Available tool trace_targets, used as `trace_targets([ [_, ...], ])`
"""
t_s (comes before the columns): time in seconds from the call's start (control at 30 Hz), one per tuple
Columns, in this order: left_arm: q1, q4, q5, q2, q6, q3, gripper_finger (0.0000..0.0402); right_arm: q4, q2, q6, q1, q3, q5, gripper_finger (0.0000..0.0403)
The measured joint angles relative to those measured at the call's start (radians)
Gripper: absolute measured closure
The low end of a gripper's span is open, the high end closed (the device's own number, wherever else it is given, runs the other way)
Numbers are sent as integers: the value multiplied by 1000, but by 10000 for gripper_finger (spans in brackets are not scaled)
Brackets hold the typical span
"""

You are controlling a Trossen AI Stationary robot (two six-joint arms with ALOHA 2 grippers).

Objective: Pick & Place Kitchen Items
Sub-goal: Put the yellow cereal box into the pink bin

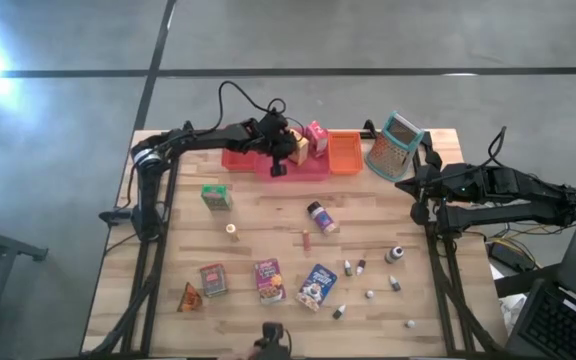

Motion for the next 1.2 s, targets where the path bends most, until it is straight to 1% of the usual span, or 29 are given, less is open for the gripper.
trace_targets([
  [0.3, 11, -8, -2, 19, 10, 7, 401, 0, 0, 1, 0, 0, 0, 394],
  [0.63, 38, 31, -2, 40, 21, 9, 401, 0, 0, 0, 0, 0, 0, 394],
  [0.87, 50, 57, -6, 77, 15, 28, 401, 0, 0, 1, 0, 0, 0, 394],
  [1.2, 50, 64, -17, 90, -1, 87, 401, 0, 0, 1, 0, 0, 0, 394],
])
